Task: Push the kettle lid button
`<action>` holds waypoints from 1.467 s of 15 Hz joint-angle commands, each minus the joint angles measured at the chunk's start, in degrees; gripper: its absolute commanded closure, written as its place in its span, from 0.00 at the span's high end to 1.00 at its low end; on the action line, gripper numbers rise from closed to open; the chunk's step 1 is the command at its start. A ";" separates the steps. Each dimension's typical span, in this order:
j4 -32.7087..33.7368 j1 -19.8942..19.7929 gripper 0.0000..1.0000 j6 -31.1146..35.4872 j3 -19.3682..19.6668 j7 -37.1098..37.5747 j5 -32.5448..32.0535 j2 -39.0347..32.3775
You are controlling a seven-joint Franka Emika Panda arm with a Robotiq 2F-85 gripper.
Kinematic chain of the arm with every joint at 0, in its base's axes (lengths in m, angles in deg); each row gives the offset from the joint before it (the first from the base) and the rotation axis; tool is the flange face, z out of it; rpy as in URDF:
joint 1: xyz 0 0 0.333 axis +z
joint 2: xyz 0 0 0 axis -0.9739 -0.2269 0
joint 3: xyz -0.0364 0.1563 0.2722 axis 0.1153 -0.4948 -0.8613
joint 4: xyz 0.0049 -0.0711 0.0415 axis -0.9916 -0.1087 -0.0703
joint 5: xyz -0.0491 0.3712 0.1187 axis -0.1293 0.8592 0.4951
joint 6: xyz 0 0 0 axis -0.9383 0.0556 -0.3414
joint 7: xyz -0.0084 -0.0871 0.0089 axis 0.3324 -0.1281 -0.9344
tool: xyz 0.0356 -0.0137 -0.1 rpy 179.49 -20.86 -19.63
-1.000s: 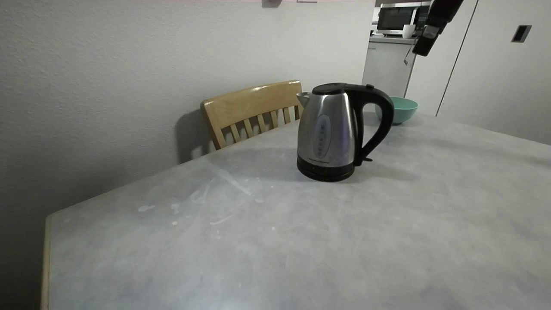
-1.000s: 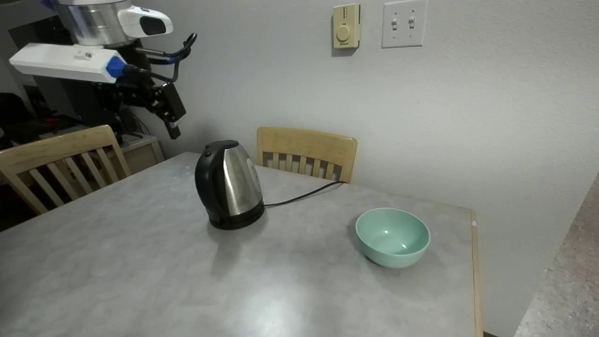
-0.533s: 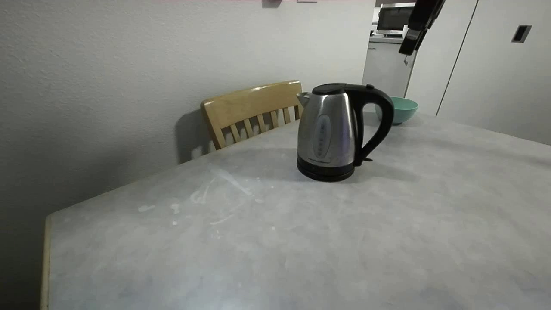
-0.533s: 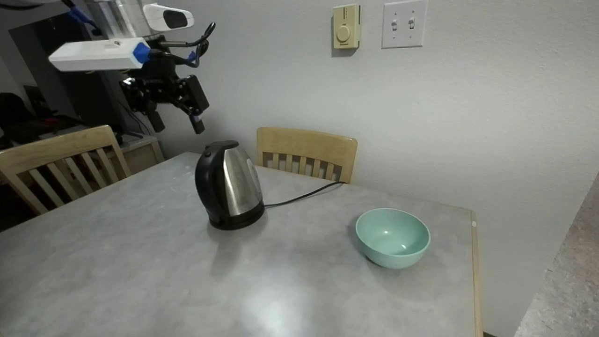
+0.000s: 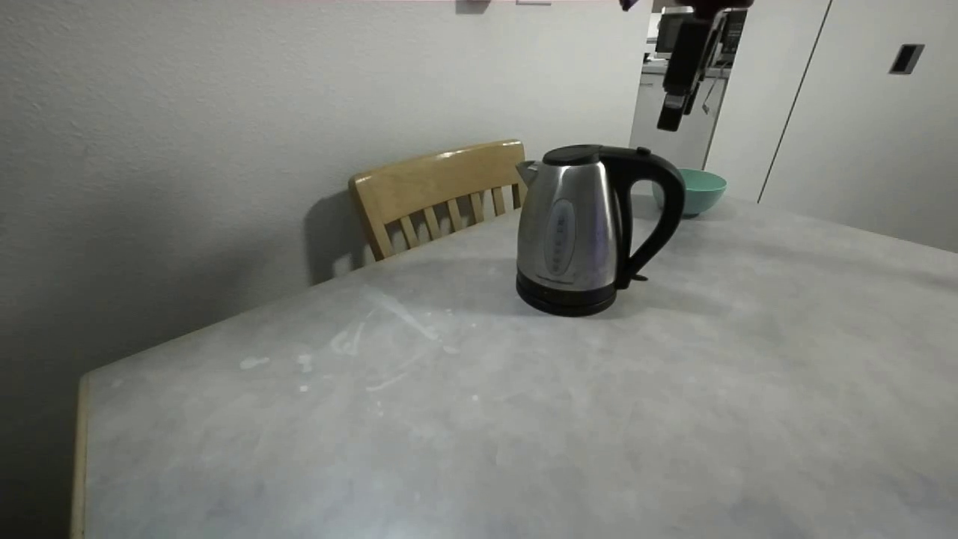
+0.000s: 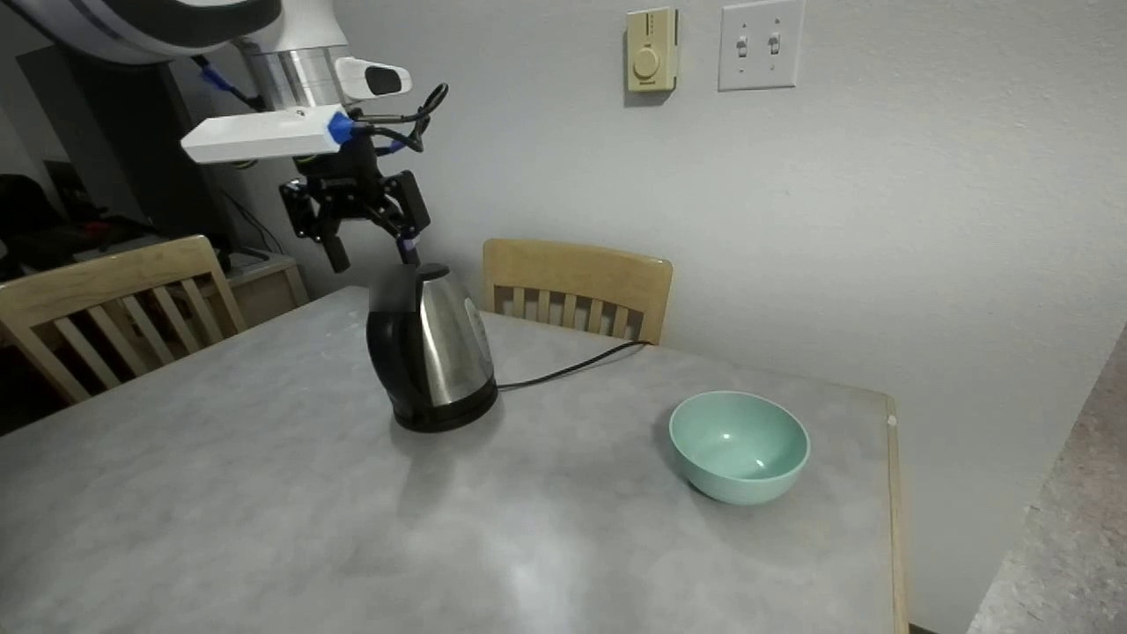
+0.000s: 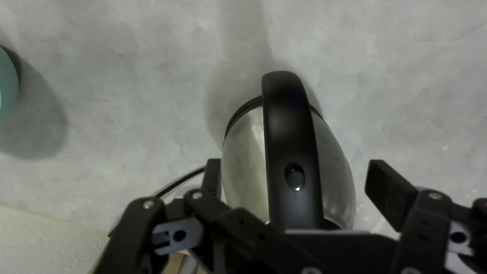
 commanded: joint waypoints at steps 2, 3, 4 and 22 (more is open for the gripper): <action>6.76 -2.89 0.60 -3.26 -2.19 -2.57 -1.00 -5.40; 7.54 -3.13 0.53 -3.54 -2.30 -2.68 -1.17 -5.99; 8.22 -3.40 0.45 -4.00 -2.45 -2.89 -1.21 -6.44; 10.23 -5.10 0.00 -5.53 -4.45 -4.77 0.78 -8.85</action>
